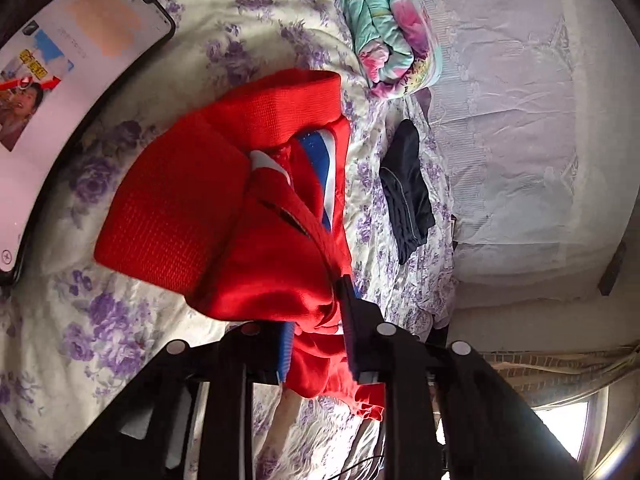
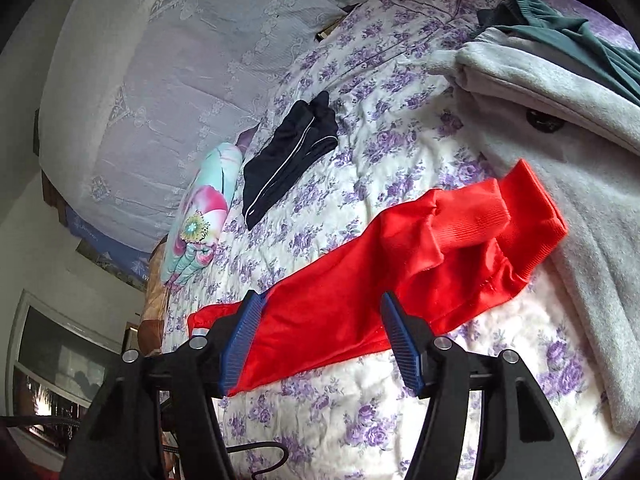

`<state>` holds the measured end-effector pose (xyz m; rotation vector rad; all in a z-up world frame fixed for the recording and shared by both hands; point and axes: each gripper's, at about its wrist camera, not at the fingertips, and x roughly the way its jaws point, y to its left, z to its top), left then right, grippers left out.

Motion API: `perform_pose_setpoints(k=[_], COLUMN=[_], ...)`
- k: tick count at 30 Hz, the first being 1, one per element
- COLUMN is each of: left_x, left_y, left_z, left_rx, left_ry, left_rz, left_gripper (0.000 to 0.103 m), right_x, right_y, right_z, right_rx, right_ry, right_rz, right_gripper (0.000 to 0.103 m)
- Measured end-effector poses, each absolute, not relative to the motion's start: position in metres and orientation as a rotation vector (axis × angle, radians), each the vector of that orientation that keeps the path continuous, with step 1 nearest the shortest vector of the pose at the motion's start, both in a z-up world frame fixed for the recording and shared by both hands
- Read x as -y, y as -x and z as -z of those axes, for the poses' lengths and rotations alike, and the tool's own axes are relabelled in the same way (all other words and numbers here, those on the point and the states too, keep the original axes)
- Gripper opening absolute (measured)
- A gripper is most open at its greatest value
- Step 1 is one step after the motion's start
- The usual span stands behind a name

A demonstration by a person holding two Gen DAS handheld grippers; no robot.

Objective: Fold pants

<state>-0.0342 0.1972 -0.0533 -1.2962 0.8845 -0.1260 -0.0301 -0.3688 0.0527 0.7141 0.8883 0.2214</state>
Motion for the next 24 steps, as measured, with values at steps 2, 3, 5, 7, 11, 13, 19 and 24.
perform_pose_setpoints(k=[2, 3, 5, 7, 11, 13, 19, 24], left_x=[-0.197, -0.198, -0.203, -0.21, -0.23, -0.233, -0.209, -0.201], left_y=[0.038, 0.041, 0.05, 0.059, 0.076, 0.083, 0.077, 0.062], left_z=[0.048, 0.044, 0.034, 0.023, 0.029, 0.044, 0.068, 0.076], left_rx=[-0.889, -0.886, -0.864, -0.84, -0.89, -0.936, -1.018, -1.083], left_ry=[1.274, 1.257, 1.233, 1.21, 1.206, 1.279, 1.347, 1.313], left_rz=[0.12, 0.116, 0.11, 0.11, 0.059, 0.042, 0.085, 0.094], left_gripper=[0.019, 0.016, 0.012, 0.012, 0.013, 0.037, 0.081, 0.085], right_x=[0.365, 0.363, 0.36, 0.357, 0.358, 0.36, 0.347, 0.288], right_y=[0.022, 0.018, 0.013, 0.009, 0.005, -0.001, -0.043, -0.11], right_z=[-0.049, -0.047, -0.043, -0.04, -0.03, -0.024, -0.023, -0.039], right_rx=[-0.9, -0.908, -0.921, -0.936, -0.973, -0.981, -0.974, -1.062], right_ry=[-0.721, -0.727, -0.742, -0.752, -0.769, -0.822, -0.833, -0.389], right_rz=[-0.234, -0.241, -0.255, -0.266, -0.256, -0.253, -0.222, -0.299], right_gripper=[0.063, 0.063, 0.063, 0.063, 0.063, 0.063, 0.063, 0.076])
